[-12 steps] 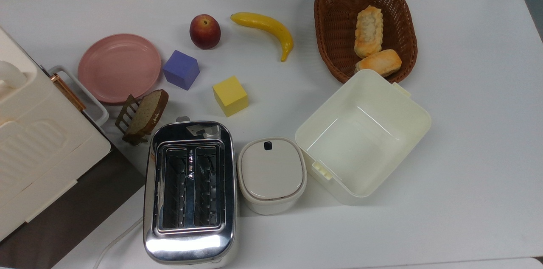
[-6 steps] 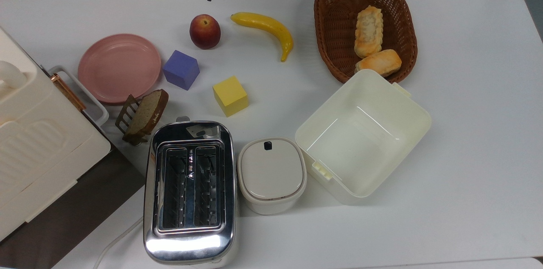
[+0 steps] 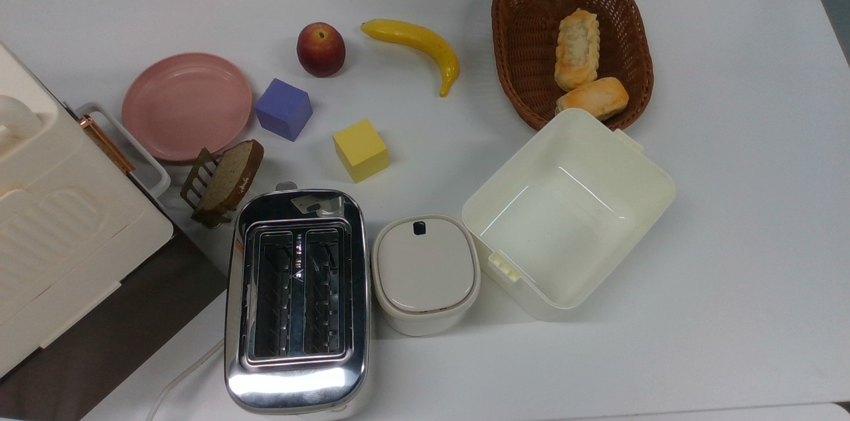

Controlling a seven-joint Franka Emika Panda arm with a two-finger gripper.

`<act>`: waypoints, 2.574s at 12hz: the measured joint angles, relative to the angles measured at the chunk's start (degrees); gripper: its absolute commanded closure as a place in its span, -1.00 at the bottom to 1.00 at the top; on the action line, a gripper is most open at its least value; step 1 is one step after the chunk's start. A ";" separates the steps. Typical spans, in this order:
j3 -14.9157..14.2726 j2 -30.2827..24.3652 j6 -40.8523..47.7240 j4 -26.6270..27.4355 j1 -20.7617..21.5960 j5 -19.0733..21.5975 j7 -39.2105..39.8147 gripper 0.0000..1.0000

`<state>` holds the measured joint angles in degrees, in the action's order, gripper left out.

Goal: Put the bread on the table

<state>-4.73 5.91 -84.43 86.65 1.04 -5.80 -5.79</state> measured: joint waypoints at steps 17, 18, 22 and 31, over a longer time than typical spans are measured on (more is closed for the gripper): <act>13.61 -10.03 -25.23 24.19 10.13 8.33 -19.57 -1.00; 13.67 -9.92 -25.23 24.72 11.54 8.33 -22.13 -1.00; 13.74 -9.53 -28.63 28.59 17.49 8.33 -25.48 -1.00; 13.75 -5.92 -35.65 32.35 24.33 8.31 -32.70 -1.00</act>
<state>9.02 -0.01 -120.08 119.01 25.37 2.52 -38.49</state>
